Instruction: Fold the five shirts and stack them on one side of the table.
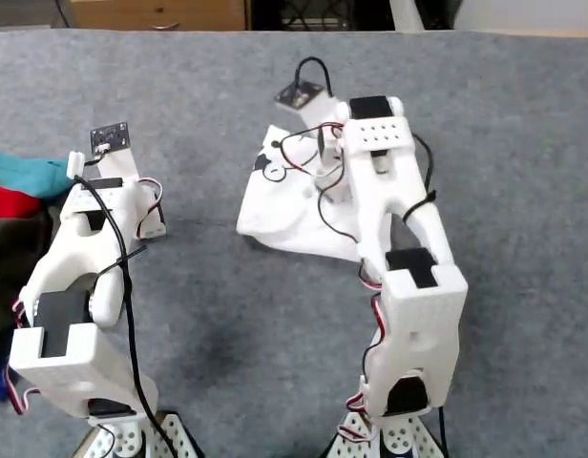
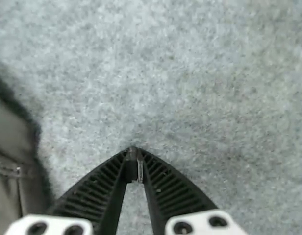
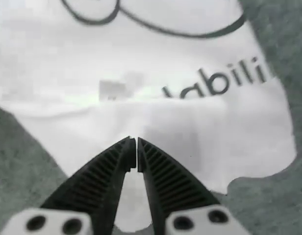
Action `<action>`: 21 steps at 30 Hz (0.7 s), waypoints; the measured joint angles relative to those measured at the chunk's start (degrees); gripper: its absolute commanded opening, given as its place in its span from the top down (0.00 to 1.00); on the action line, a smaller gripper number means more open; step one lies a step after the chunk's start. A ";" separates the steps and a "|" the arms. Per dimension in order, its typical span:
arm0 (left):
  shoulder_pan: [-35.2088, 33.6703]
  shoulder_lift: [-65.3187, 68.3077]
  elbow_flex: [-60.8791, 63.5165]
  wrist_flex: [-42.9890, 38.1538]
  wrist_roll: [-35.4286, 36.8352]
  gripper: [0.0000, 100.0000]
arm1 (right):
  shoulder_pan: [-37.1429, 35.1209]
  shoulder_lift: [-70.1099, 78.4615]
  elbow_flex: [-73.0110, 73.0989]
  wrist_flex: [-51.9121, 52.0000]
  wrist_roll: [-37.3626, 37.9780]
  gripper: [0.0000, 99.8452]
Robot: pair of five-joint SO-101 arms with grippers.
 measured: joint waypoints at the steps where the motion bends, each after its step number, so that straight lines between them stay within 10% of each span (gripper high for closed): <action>1: 0.00 0.00 0.00 0.00 0.00 0.97 | 0.00 0.00 -0.35 2.29 0.00 0.99; 21: 0.00 0.00 0.00 0.00 0.00 0.97 | 1.41 9.23 -7.91 -18.20 -0.35 0.99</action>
